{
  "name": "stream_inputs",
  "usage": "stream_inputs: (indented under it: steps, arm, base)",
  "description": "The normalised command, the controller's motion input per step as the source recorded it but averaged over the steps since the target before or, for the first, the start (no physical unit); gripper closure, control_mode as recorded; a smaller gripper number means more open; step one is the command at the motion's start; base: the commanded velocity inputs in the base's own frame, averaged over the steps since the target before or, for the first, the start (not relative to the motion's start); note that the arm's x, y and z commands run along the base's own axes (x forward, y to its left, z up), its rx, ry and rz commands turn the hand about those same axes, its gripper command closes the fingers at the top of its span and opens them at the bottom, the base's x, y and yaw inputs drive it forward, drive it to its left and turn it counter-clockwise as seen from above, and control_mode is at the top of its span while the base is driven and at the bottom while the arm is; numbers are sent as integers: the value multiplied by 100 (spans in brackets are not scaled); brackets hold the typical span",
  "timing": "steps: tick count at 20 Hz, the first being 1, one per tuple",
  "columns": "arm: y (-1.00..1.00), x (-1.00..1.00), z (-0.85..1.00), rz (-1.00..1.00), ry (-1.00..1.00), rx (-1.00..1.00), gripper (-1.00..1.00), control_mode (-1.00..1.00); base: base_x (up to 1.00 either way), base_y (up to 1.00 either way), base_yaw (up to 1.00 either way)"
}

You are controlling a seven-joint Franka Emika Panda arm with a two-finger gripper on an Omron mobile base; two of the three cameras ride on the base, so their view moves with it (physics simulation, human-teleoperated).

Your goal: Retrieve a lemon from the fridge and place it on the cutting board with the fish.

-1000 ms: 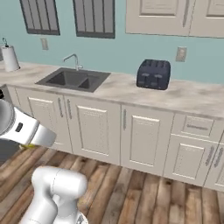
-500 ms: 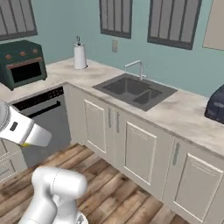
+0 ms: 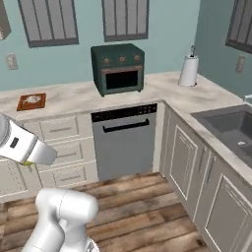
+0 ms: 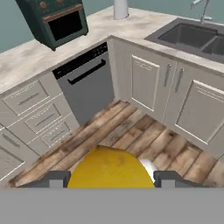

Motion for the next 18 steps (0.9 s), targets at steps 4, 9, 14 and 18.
stream_inputs:
  steps: [4,9,14,18]
  arm:
    - [0,0,0,0,0,0,100,100]
    - [0,0,0,0,0,0,100,100]
    - [0,0,0,0,0,0,100,100]
    - [0,0,0,0,0,0,100,100]
  base:
    - [43,26,71]
    - [62,11,61]
    - [71,0,48]
    - [82,0,45]
